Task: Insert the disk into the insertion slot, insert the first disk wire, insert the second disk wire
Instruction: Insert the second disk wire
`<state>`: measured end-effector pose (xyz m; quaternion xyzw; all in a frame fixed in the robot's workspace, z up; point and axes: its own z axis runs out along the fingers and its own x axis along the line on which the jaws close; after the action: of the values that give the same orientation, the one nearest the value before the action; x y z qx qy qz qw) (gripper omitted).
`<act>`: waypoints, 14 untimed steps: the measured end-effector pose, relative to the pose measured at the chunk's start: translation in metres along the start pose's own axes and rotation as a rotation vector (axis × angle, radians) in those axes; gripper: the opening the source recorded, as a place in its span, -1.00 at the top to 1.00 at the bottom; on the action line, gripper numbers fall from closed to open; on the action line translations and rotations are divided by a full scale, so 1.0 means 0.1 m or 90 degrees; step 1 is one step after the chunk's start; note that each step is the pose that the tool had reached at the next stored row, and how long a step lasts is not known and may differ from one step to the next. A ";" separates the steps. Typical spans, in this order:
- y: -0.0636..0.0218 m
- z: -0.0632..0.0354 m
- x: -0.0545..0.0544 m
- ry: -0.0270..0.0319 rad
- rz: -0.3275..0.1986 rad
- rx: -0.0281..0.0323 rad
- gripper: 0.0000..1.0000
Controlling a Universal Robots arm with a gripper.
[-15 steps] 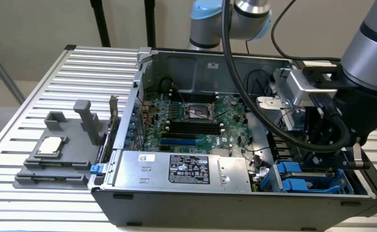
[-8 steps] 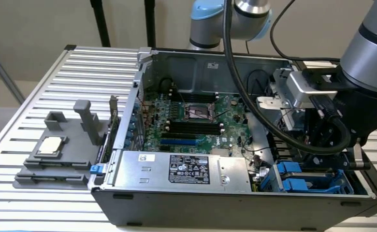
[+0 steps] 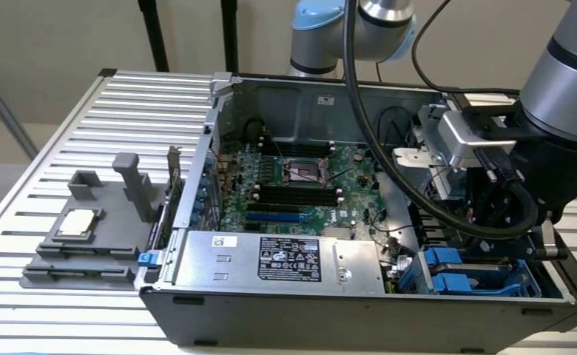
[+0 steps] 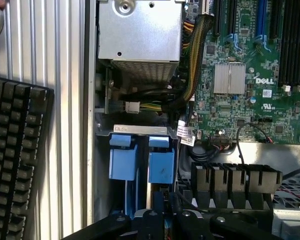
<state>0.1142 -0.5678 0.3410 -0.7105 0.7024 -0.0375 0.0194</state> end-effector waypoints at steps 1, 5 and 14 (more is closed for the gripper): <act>0.000 0.001 0.00 0.0000 0.000 0.0001 0.67; 0.000 0.003 0.00 -0.0003 0.000 0.0001 0.67; 0.001 0.003 -0.02 -0.0002 0.000 0.0002 0.67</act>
<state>0.1141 -0.5660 0.3406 -0.7103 0.7027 -0.0375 0.0196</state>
